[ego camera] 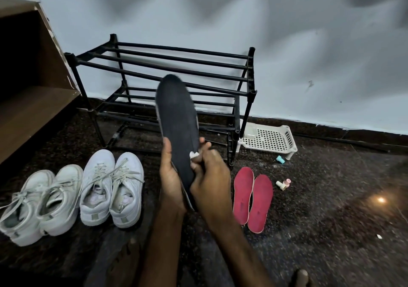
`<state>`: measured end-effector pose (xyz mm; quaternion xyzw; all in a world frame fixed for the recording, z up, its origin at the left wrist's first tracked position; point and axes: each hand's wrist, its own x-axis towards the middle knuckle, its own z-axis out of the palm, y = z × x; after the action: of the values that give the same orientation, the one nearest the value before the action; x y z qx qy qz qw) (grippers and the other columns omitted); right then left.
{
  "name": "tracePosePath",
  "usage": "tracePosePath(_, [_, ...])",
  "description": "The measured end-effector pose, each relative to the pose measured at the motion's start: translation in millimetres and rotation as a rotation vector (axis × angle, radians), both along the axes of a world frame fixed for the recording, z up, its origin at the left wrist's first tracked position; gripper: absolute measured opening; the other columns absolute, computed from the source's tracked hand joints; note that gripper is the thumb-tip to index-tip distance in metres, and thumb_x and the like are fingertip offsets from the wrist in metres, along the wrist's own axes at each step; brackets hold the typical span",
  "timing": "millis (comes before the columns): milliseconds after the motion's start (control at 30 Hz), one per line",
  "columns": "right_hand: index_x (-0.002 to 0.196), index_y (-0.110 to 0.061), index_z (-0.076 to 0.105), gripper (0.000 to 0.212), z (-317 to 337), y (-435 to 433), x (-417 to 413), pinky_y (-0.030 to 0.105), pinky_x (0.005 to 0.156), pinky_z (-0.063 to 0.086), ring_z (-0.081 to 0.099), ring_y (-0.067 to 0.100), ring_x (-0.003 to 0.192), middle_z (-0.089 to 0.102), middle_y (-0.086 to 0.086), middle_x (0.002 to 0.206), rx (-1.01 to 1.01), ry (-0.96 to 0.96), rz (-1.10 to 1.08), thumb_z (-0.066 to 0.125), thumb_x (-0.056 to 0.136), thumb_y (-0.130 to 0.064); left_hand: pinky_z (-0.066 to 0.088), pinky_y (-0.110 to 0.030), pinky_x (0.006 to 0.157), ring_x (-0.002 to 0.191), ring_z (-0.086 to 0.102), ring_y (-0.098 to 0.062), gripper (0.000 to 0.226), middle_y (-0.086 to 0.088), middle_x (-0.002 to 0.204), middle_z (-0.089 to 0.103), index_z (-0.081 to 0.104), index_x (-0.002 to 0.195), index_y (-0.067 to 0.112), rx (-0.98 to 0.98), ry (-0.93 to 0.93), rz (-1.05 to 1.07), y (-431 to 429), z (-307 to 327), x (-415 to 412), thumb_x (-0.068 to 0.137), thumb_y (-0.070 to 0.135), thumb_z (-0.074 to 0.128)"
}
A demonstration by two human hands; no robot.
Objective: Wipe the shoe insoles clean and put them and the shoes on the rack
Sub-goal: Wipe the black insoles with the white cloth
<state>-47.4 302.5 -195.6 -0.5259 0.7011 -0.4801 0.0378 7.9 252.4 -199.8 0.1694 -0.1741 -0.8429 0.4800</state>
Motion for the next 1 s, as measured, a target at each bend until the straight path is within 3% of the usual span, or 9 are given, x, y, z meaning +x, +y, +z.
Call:
tracePosePath(133, [0.082, -0.010, 0.063, 0.012, 10, -13, -18, 0.023, 0.077, 0.041, 0.058, 0.016, 0.084, 0.063, 0.003, 0.087, 0.066, -0.048, 0.019, 0.065, 0.082, 0.002, 0.049, -0.031, 0.100, 0.127, 0.055, -0.026, 0.078, -0.020, 0.134, 0.058, 0.063, 0.126, -0.001, -0.041, -0.056, -0.057, 4, 5, -1, 0.091, 0.063, 0.036])
tracePosePath(233, [0.080, -0.017, 0.061, 0.014, 2, 19, -8, 0.031, 0.072, 0.044, 0.059, 0.016, 0.081, 0.063, 0.000, 0.086, 0.225, -0.070, 0.063, 0.063, 0.083, -0.003, 0.040, -0.044, 0.108, 0.136, 0.046, -0.028, 0.079, -0.017, 0.142, 0.052, 0.046, 0.144, 0.008, -0.030, -0.059, 0.033, -10, -1, 3, 0.092, 0.065, 0.029])
tracePosePath(333, [0.077, -0.019, 0.060, 0.015, 2, 42, 11, 0.032, 0.070, 0.045, 0.058, 0.012, 0.079, 0.062, -0.005, 0.084, 0.153, -0.105, 0.154, 0.061, 0.079, -0.005, 0.015, -0.060, 0.117, 0.135, 0.046, -0.031, 0.081, -0.015, 0.143, 0.051, 0.045, 0.145, 0.012, -0.043, -0.004, -0.003, -13, -8, 4, 0.090, 0.068, 0.027])
tracePosePath(467, [0.080, -0.011, 0.059, 0.012, 20, 0, -2, 0.033, 0.079, 0.047, 0.057, 0.017, 0.087, 0.061, 0.002, 0.087, 0.008, -0.041, 0.183, 0.062, 0.083, 0.001, 0.013, -0.050, 0.121, 0.142, 0.036, -0.029, 0.088, -0.015, 0.151, 0.041, 0.037, 0.148, 0.003, -0.096, 0.048, -0.095, 0, -3, 0, 0.090, 0.069, 0.033])
tracePosePath(600, [0.084, -0.009, 0.061, 0.013, 17, -30, -33, 0.050, 0.097, 0.044, 0.050, 0.015, 0.093, 0.061, 0.005, 0.090, 0.033, 0.048, 0.035, 0.063, 0.083, 0.003, 0.041, -0.036, 0.110, 0.120, 0.058, -0.023, 0.068, -0.014, 0.130, 0.061, 0.065, 0.124, 0.005, -0.023, 0.042, -0.047, 6, 0, -2, 0.093, 0.061, 0.042])
tracePosePath(733, [0.085, -0.009, 0.061, 0.009, 9, -18, -38, 0.043, 0.086, 0.046, 0.055, 0.020, 0.088, 0.060, 0.004, 0.090, -0.038, -0.025, -0.110, 0.062, 0.085, 0.000, 0.039, -0.039, 0.111, 0.125, 0.055, -0.025, 0.074, -0.015, 0.136, 0.058, 0.060, 0.129, 0.002, 0.034, 0.015, -0.069, 5, -1, -7, 0.092, 0.063, 0.041])
tracePosePath(833, [0.088, -0.007, 0.060, 0.004, 6, -1, -27, 0.033, 0.077, 0.044, 0.055, 0.020, 0.087, 0.058, 0.005, 0.091, -0.182, 0.001, -0.089, 0.059, 0.088, -0.003, 0.051, -0.034, 0.098, 0.113, 0.065, -0.022, 0.065, -0.013, 0.122, 0.068, 0.075, 0.107, 0.004, 0.078, -0.031, -0.057, -3, -10, -4, 0.095, 0.056, 0.039])
tracePosePath(933, [0.086, -0.008, 0.060, 0.016, -10, -1, -11, 0.038, 0.073, 0.043, 0.057, 0.029, 0.086, 0.058, 0.010, 0.089, 0.007, 0.182, 0.142, 0.048, 0.086, -0.019, 0.043, -0.036, 0.107, 0.119, 0.061, -0.022, 0.068, -0.016, 0.126, 0.065, 0.065, 0.123, 0.002, 0.095, -0.186, -0.126, -4, -25, -3, 0.098, 0.056, 0.031])
tracePosePath(1000, [0.083, -0.009, 0.058, 0.010, -25, -12, -21, 0.039, 0.070, 0.040, 0.057, 0.032, 0.083, 0.057, 0.010, 0.088, 0.136, 0.186, 0.107, 0.050, 0.083, -0.015, 0.038, -0.037, 0.110, 0.116, 0.062, -0.022, 0.062, -0.015, 0.122, 0.067, 0.059, 0.126, 0.001, 0.110, -0.270, -0.131, 2, -34, -7, 0.101, 0.050, 0.031])
